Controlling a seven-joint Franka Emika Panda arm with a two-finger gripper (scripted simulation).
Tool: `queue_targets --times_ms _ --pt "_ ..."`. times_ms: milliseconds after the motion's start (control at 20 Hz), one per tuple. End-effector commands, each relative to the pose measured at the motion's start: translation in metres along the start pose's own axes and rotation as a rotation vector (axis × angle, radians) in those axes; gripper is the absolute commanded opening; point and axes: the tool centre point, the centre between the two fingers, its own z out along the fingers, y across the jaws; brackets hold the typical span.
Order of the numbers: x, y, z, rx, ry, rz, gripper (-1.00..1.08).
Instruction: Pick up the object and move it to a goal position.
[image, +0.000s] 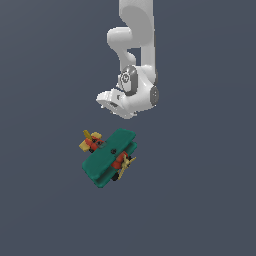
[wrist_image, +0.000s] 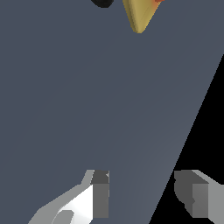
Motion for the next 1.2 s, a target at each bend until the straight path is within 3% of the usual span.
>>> queue_targets --times_ms 0,1150 --pt "0.002 0.003 0.002 -0.034 0.018 0.002 0.28" --pt "0.025 0.024 0.007 -0.319 0.217 0.020 0.28"
